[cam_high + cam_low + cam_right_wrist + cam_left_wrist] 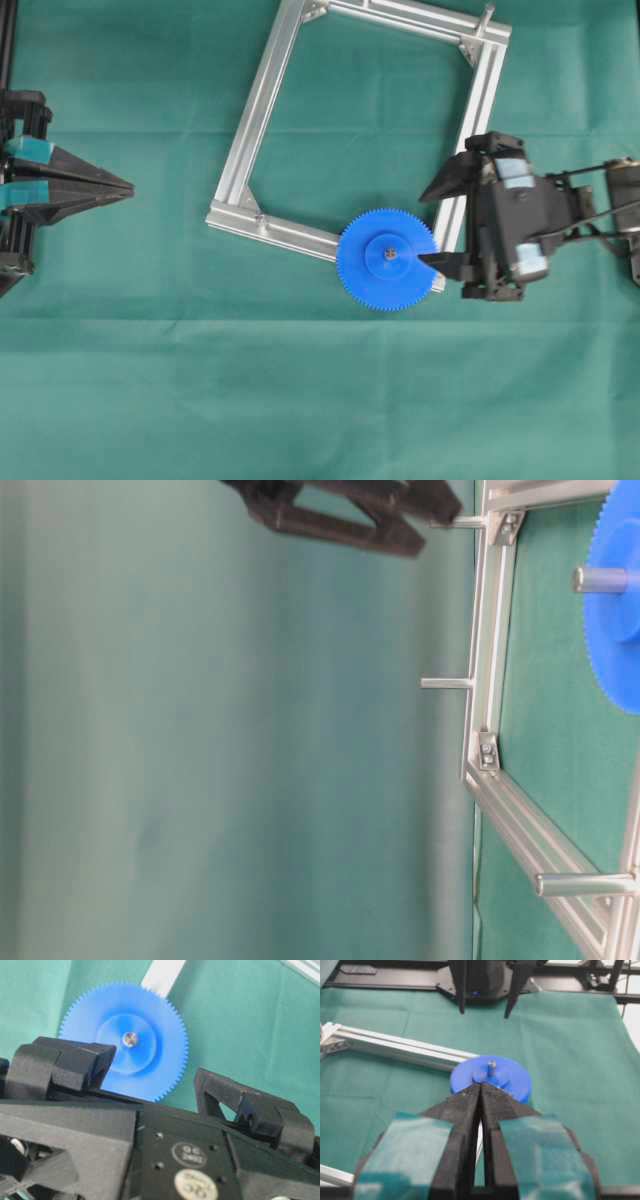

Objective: Find the location of the shaft and insert the gear.

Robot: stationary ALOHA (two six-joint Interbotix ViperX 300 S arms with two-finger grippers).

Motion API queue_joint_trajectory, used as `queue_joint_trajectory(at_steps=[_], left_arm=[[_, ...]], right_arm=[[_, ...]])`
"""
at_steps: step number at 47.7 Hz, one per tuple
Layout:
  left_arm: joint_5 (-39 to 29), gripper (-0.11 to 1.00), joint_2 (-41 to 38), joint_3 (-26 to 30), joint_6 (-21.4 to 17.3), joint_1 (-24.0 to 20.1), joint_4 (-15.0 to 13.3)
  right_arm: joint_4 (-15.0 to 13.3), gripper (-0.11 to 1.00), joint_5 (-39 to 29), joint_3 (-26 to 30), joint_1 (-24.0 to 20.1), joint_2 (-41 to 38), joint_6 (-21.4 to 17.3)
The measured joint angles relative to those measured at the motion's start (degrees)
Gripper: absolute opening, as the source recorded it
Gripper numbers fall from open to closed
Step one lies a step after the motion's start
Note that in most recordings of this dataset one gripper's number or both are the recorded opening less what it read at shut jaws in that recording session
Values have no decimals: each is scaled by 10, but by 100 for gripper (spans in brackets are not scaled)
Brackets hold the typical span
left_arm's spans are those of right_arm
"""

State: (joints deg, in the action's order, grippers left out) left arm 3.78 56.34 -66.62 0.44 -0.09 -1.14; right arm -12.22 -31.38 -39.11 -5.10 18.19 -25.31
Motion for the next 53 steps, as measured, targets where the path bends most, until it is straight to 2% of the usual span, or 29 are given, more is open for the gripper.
queue_joint_trajectory(at_steps=[32,53], left_arm=[[-1,1,2,0,0,-1,0],[-4,1,2,0,-1,-1,0]], right_arm=[[0,80,9,-48,1,54,-3],[0,80,47,-122,1,108,-4]])
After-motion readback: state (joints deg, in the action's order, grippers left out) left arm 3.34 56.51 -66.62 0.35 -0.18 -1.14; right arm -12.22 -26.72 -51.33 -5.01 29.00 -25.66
